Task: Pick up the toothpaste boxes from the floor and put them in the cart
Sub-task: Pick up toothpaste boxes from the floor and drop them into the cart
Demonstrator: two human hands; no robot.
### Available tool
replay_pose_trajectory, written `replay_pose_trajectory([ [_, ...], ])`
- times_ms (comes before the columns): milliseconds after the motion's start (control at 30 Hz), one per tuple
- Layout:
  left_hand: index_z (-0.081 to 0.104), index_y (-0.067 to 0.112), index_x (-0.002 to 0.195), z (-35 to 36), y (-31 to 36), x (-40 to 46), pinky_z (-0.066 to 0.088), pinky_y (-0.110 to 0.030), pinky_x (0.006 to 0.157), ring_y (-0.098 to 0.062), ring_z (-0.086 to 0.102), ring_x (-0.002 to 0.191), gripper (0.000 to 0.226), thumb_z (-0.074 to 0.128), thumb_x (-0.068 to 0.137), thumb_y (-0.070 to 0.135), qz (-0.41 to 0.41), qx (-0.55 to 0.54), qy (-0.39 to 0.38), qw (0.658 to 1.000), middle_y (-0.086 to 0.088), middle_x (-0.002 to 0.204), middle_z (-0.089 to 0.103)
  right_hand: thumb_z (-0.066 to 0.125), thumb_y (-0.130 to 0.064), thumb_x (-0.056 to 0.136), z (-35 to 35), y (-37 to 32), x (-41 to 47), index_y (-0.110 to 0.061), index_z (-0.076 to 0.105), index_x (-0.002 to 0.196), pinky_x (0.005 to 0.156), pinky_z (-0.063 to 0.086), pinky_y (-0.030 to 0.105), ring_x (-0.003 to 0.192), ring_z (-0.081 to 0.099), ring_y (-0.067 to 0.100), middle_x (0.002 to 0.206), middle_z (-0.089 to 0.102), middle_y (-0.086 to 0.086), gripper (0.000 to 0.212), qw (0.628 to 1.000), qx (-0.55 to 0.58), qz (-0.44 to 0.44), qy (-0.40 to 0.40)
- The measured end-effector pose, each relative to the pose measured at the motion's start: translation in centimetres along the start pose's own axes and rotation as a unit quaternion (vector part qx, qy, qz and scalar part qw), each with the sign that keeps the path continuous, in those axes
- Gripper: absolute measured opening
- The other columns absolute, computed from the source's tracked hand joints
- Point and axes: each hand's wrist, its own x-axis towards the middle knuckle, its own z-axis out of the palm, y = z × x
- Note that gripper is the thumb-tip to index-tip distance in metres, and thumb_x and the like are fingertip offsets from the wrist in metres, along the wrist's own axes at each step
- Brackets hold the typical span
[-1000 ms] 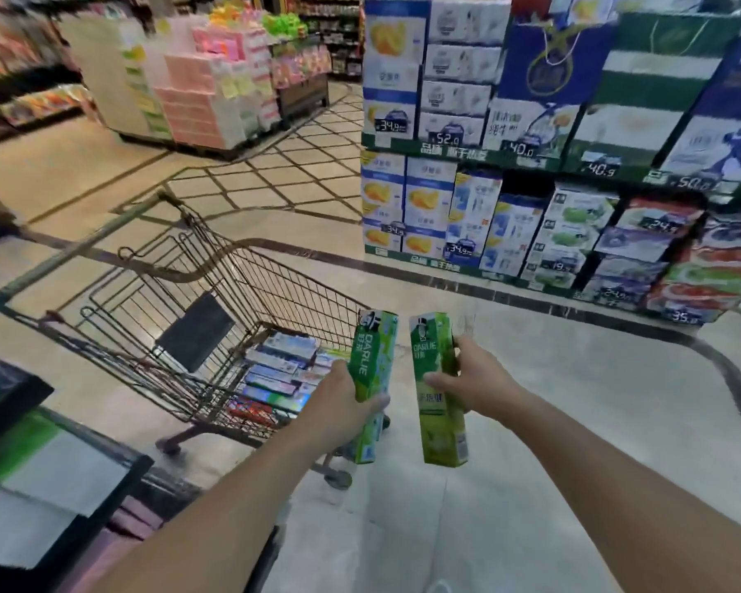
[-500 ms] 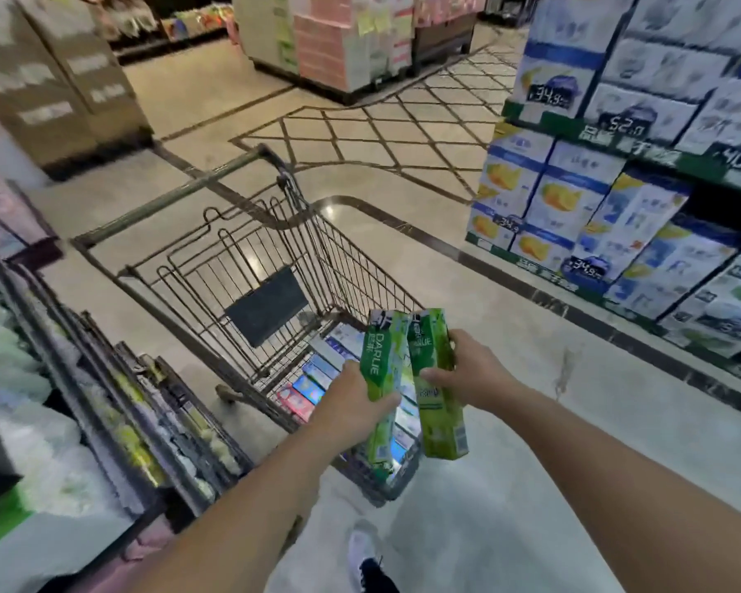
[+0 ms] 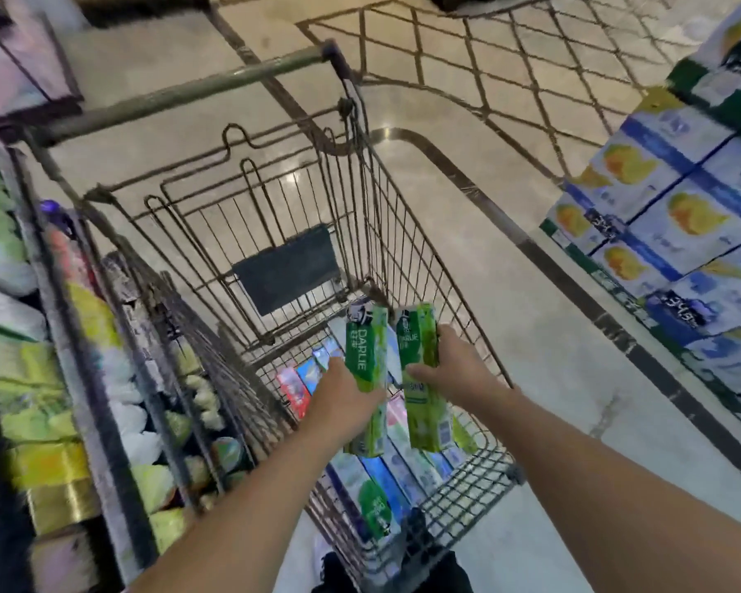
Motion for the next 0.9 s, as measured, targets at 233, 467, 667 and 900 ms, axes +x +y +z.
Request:
replay_pose_trajectory([
  [233, 0.038, 0.01, 0.12, 6.9, -5.5, 4.7, 0.047, -0.032, 0.059, -0.011, 0.053, 0.067, 0.058, 0.068, 0.087, 0.048, -0.162, -0.067, 0.037, 0.984, -0.001, 0.087, 0.052, 0.078, -0.035, 0.082, 8.1, 3.8, 8.9, -0.015, 0.041, 0.119, 0.082, 0.055, 0.045, 0.098, 0.064, 0.028, 0.11, 0.063, 0.007, 0.056, 0.991, -0.07, -0.006, -0.115],
  [467, 0.04, 0.014, 0.108, 9.5, -8.9, 10.0, 0.057, -0.04, 0.07, -0.02, 0.061, 0.073, 0.045, 0.07, 0.086, 0.038, -0.233, -0.109, 0.095, 0.962, 0.0, 0.085, 0.057, 0.074, -0.043, 0.083, 14.6, 5.0, 15.1, -0.014, 0.041, 0.119, 0.081, 0.053, 0.042, 0.097, 0.061, 0.029, 0.107, 0.061, 0.007, 0.056, 0.974, -0.132, -0.053, -0.178],
  [667, 0.04, 0.014, 0.129, 6.3, -12.0, 15.8, 0.053, -0.038, 0.077, -0.033, 0.062, 0.094, 0.062, 0.066, 0.085, 0.049, -0.293, -0.083, 0.166, 0.938, -0.009, 0.113, 0.061, 0.072, -0.04, 0.086, 19.7, -0.6, 20.0, -0.012, 0.043, 0.121, 0.085, 0.052, 0.042, 0.103, 0.061, 0.03, 0.113, 0.062, 0.01, 0.054, 0.972, -0.101, -0.113, -0.178],
  [900, 0.038, 0.007, 0.133, 6.3, -15.1, 18.5, 0.045, -0.04, 0.073, -0.036, 0.059, 0.109, 0.069, 0.064, 0.088, 0.053, -0.355, -0.001, 0.183, 0.917, -0.013, 0.124, 0.057, 0.073, -0.036, 0.086, 25.4, -1.0, 21.6, -0.011, 0.042, 0.118, 0.081, 0.052, 0.043, 0.098, 0.062, 0.031, 0.11, 0.063, 0.01, 0.052, 0.974, -0.098, -0.089, -0.186],
])
